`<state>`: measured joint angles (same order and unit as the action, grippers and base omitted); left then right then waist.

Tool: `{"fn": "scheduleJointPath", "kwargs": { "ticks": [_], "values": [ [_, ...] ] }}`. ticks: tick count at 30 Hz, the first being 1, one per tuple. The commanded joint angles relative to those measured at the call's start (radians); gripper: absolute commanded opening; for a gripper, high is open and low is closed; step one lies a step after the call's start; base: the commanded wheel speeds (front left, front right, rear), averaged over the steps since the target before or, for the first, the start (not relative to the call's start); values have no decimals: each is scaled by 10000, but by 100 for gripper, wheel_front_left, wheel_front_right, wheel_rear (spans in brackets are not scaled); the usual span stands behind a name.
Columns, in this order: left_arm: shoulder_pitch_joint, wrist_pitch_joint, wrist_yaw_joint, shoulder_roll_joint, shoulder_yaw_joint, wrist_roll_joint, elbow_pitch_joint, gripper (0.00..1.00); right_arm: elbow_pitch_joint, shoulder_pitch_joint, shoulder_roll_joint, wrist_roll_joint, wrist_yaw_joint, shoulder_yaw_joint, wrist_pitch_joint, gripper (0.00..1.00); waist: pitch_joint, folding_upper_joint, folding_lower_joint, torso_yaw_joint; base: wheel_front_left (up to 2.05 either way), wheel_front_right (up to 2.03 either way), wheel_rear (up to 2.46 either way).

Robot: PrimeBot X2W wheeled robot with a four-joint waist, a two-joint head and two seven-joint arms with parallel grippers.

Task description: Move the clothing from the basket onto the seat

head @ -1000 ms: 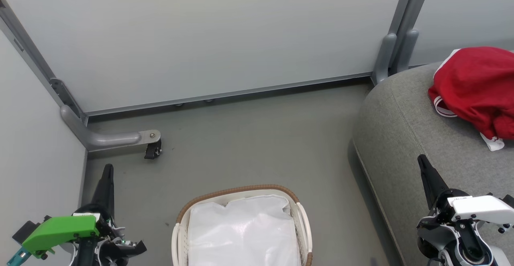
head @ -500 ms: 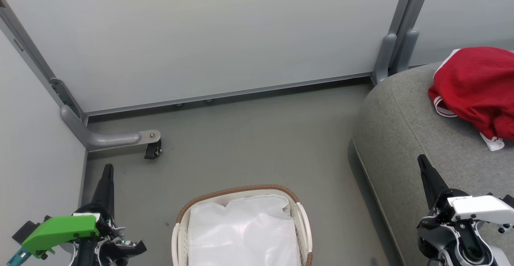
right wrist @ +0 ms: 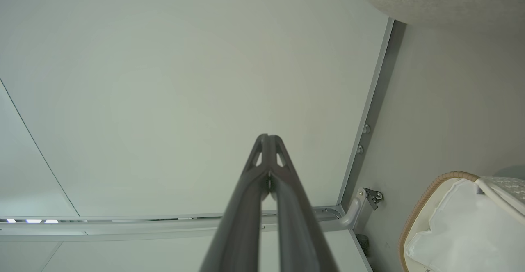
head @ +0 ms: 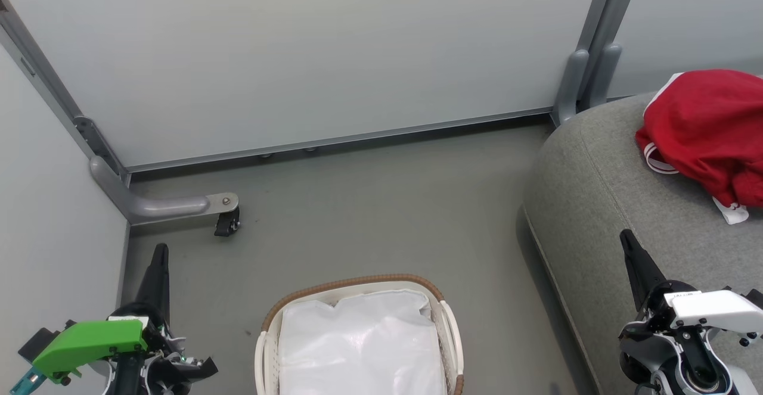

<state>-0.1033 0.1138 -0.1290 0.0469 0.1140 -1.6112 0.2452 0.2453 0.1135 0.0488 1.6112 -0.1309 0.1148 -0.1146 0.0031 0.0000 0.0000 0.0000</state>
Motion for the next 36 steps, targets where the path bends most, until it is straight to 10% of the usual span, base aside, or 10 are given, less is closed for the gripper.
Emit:
{"fn": "scheduleJointPath", "kwargs": {
  "ticks": [1, 36],
  "values": [
    [-105, 38, -47, 62, 18, -34, -15, 0, -38, -110, 23, 33, 3, 13, -27, 0, 0, 0, 0, 0, 0, 0, 0],
    [-105, 39, -47, 62, 18, -34, -14, 0, -38, -111, 23, 34, 2, 13, -25, 0, 0, 0, 0, 0, 0, 0, 0]
  ]
}}
